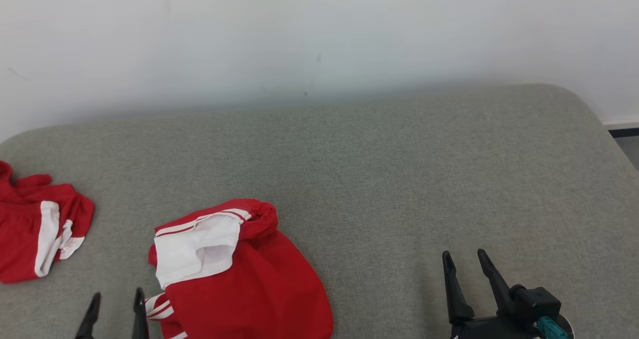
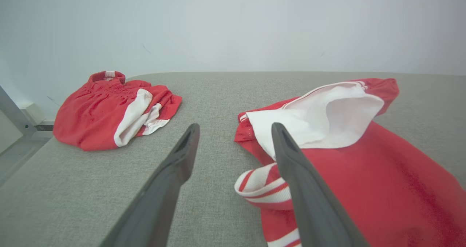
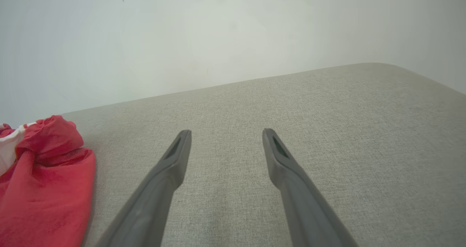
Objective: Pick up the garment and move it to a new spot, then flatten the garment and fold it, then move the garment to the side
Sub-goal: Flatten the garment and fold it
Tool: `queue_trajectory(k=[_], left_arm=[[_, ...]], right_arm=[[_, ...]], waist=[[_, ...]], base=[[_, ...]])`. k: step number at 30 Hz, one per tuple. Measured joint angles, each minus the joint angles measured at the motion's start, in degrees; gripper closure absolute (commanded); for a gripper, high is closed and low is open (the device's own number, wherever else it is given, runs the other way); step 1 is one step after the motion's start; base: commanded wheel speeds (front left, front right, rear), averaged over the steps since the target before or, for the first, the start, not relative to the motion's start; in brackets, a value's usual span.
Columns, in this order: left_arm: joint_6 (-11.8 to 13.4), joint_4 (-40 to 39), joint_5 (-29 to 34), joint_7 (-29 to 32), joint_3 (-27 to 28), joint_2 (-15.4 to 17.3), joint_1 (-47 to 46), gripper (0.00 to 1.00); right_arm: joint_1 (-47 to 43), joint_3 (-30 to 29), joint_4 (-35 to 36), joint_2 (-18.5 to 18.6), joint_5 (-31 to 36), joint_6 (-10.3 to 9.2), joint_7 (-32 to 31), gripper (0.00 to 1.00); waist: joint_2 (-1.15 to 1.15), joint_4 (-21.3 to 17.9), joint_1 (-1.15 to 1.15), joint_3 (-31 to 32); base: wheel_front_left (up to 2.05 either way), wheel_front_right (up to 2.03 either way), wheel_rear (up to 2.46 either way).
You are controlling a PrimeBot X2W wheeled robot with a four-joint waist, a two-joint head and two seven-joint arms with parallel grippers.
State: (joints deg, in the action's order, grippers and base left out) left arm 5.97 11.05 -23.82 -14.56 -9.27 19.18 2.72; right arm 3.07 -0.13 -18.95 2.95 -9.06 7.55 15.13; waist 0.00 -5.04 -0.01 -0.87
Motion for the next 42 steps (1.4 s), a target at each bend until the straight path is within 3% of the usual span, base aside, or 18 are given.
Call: queue_trajectory(k=[7, 18, 30, 42], left_arm=[[0.69, -7.35, 4.88, -0.48, 5.27, -2.31, 0.79, 0.00], [-4.15, -7.75, 10.18, -0.48, 11.21, -8.04, 4.20, 0.00], [-8.48, -6.95, 14.07, -0.48, 14.80, -11.94, 3.55, 0.00], [-10.62, -6.36, 15.79, -0.48, 15.39, -14.37, 1.51, 0.00]], right_arm=[[-0.13, 0.25, 0.44, 0.00, 0.54, 0.00, 0.00, 0.00], [-0.12, 1.81, -0.04, 0.01, 1.70, 0.00, 0.00, 0.00], [4.36, 18.71, -2.42, -0.03, 2.50, 0.00, 0.01, 0.00], [14.15, 30.95, -16.49, -0.04, -0.46, 0.00, -1.26, 0.00]], waist=[[0.00, 1.56, 0.00, 0.40], [0.00, 2.49, 0.01, 0.49], [0.00, 4.53, 0.01, 0.39], [0.00, 7.94, 0.01, -0.73]], base=[[0.00, 0.00, 0.00], [0.00, 0.00, 0.00], [0.00, 0.00, 0.00], [0.00, 0.00, 0.00]])
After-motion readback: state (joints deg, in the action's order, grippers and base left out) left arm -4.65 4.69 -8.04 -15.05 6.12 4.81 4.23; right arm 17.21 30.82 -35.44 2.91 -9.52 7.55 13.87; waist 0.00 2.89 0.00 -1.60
